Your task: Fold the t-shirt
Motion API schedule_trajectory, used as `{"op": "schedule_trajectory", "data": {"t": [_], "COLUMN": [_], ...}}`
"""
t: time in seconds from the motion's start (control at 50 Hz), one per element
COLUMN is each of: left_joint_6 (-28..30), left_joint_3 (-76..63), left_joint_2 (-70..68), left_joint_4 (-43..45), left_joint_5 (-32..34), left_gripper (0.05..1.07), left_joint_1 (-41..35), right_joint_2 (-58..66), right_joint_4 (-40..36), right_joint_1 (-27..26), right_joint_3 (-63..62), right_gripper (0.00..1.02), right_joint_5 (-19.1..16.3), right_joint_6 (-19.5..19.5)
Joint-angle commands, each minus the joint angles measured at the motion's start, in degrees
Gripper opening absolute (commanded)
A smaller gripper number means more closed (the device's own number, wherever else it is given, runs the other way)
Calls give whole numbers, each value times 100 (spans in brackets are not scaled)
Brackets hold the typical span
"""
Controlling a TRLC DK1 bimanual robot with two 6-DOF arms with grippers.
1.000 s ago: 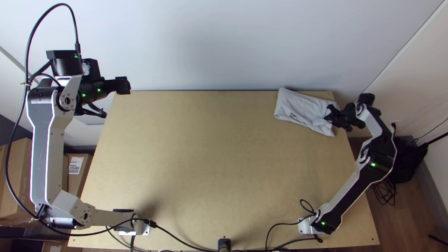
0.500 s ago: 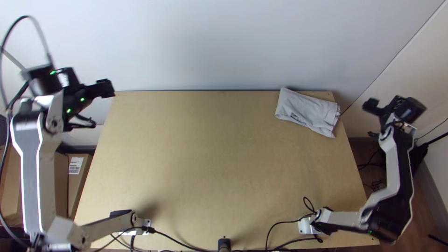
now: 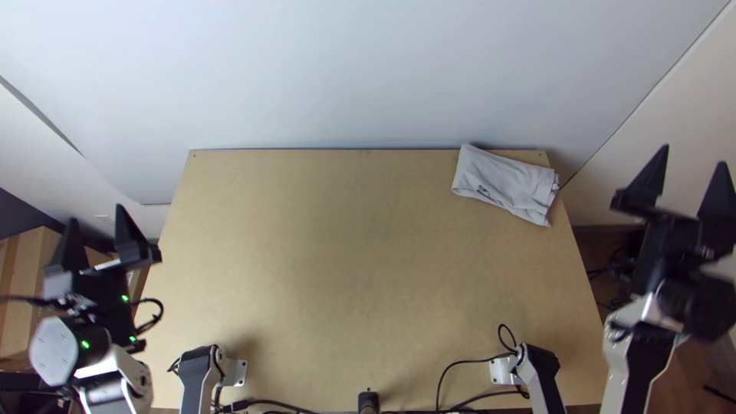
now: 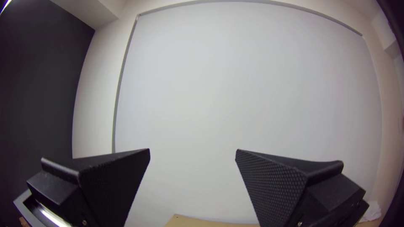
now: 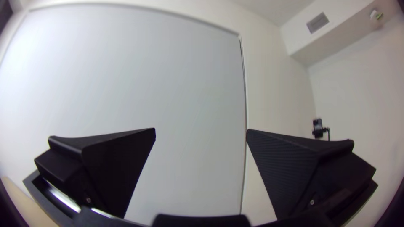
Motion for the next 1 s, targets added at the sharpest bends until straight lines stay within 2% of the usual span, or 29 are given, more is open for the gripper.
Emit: {"op": "schedule_trajectory", "data": {"t": [0.0,0.08,0.14,0.24,0.3,0.38,0.46,0.6,0.66,0.7,0.82,0.9,0.98], "left_joint_6": [138,138,138,6,-11,-11,15,402,569,595,446,94,59], "left_joint_3": [-1007,-1631,-1991,-2308,-2510,-2897,-3345,-4083,-4373,-4523,-4655,-4637,-4637], "left_joint_2": [-965,-1607,-1748,-1739,-1739,-1739,-1748,-1748,-1748,-1748,-1739,-1730,-1730], "left_joint_4": [237,272,175,122,184,412,738,1432,1678,1748,1265,887,878], "left_joint_5": [-63,-63,-89,-265,-247,-212,-168,-159,-177,-177,-151,-142,-142], "left_gripper": [103,103,103,103,103,103,103,103,103,103,103,103,103], "left_joint_1": [91,91,109,109,100,21,-102,-867,-1042,-1069,-1121,-1148,-1139], "right_joint_2": [-846,-1154,-1321,-1628,-1883,-2173,-2331,-3606,-3579,-3571,-3571,-3553,-3544], "right_joint_4": [658,562,755,887,887,1159,1581,1529,685,456,-809,-1688,-1776], "right_joint_1": [423,748,765,765,765,809,1337,1855,1908,1882,1926,1855,1811], "right_joint_3": [-977,-1381,-1874,-2190,-2392,-2999,-3719,-5293,-5284,-5284,-5293,-5275,-5257], "right_gripper": [99,99,99,99,99,99,99,99,99,99,99,99,99], "right_joint_5": [-118,-30,40,172,278,260,242,225,392,392,392,383,365], "right_joint_6": [-61,-158,-773,-694,-413,-387,-413,-1265,-1353,-1301,-641,-281,-176]}}
